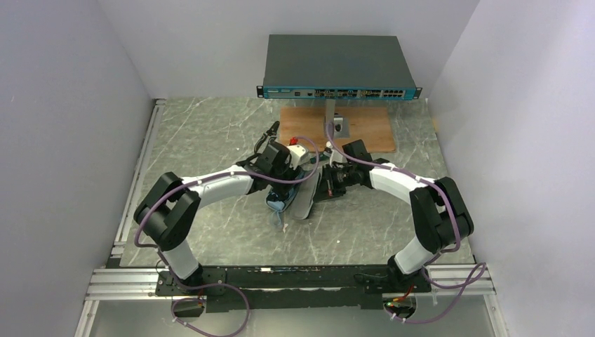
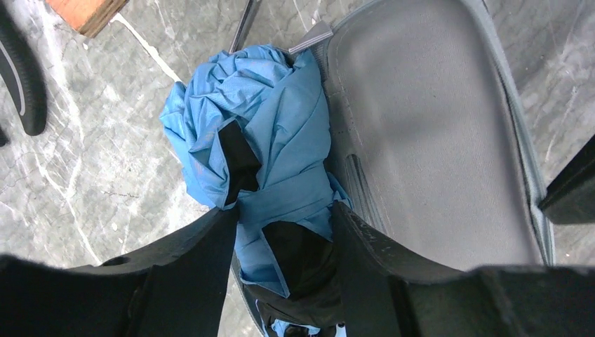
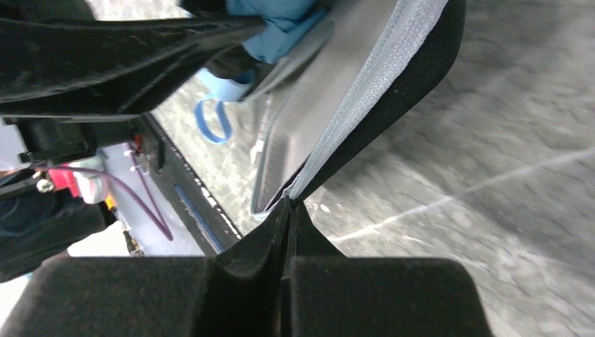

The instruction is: Open the umbrella

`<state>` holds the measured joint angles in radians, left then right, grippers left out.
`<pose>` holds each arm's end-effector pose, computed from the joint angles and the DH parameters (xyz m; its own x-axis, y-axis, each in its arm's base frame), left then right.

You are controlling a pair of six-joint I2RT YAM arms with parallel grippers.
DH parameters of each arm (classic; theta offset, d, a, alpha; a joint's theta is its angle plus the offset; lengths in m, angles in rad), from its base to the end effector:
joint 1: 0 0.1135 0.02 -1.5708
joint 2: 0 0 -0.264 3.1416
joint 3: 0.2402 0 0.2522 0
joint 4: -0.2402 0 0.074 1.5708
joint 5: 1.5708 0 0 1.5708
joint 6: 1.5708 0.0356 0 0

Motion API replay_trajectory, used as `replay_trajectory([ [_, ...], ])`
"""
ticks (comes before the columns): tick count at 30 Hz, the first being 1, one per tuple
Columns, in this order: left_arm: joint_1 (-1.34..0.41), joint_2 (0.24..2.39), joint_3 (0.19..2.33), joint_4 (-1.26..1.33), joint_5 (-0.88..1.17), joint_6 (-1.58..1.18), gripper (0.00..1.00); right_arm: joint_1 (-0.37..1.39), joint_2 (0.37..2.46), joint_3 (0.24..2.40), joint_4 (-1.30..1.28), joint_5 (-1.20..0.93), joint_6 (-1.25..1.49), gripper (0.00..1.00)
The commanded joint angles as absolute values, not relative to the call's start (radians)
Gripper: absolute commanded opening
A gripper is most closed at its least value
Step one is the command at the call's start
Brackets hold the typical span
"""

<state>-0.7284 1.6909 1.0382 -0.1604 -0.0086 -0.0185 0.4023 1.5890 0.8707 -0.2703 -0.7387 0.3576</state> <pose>0.2674 -0.2381 0.1949 -0.5542 0.4696 -0.6873 0.6511 0.7590 -0.0065 0.2702 0.1410 0.1776 -0.9405 -0.1189 -0.3182 -0.3213 0.6160 0.7193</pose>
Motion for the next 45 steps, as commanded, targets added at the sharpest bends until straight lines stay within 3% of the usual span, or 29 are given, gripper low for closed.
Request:
replay_trajectory([
  [1,-0.743,1.755,1.034,-0.221,0.003,-0.012,0.54,0.389,1.578,0.917,-0.376,-0.578,0.281,0.00],
  [3,-0.742,1.748,1.044,-0.226,0.003,0.028,0.44,0.379,1.573,0.924,-0.404,-0.519,0.263,0.00],
  [8,-0.739,1.670,1.052,-0.205,0.120,0.041,0.03,0.357,1.556,0.922,-0.448,-0.455,0.236,0.00],
  [9,-0.739,1.650,1.050,-0.199,0.139,0.035,0.00,0.354,1.549,0.919,-0.455,-0.441,0.231,0.00],
  [24,-0.705,1.392,1.145,-0.208,0.390,-0.054,0.00,0.251,1.502,0.934,-0.548,-0.304,0.135,0.00],
  [36,-0.557,1.251,1.053,-0.292,0.374,0.163,0.00,-0.094,1.479,0.987,-0.693,-0.260,-0.113,0.00],
  [45,-0.487,1.158,0.951,-0.360,0.378,0.218,0.00,-0.356,1.612,1.110,-0.710,-0.232,-0.388,0.00],
])
